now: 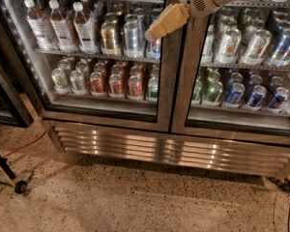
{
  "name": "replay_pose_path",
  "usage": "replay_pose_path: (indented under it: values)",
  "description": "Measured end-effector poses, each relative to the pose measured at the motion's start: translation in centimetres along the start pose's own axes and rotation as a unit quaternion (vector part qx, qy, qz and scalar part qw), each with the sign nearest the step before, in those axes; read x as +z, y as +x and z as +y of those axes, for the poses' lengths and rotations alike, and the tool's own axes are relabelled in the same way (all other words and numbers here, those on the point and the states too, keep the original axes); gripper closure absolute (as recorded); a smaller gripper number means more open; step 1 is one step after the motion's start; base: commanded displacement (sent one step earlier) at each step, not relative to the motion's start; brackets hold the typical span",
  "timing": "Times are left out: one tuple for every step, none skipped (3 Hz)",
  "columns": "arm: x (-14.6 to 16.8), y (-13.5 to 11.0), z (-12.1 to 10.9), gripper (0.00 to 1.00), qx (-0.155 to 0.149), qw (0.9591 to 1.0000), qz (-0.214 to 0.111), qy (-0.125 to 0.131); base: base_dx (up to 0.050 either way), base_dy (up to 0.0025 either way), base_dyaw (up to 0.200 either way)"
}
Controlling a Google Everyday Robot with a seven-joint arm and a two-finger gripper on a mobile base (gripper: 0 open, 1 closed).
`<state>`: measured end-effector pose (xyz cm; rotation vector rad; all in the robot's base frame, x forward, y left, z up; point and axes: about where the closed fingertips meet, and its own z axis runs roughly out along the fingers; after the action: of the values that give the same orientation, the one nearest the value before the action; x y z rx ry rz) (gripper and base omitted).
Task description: Open left fridge door
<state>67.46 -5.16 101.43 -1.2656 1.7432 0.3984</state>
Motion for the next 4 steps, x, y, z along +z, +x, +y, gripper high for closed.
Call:
replay_pose_path:
  values:
    - [0.01, 0.0, 0.01, 0.0, 0.0, 1.0, 0.0, 0.0, 0.0, 0.0, 0.0]
    - [-0.12, 0.19, -0.08, 0.0, -0.004, 1.0, 0.001, 0.001, 0.0, 0.0, 0.0]
    - [-0.27, 0.19, -0.5, 0.0, -0.004, 0.9999, -0.009, -0.008, 0.0, 0.0, 0.0]
    - [-0.34, 0.12, -0.73, 0.0, -0.002, 0.9996, -0.021, -0.017, 0.0, 0.0, 0.0]
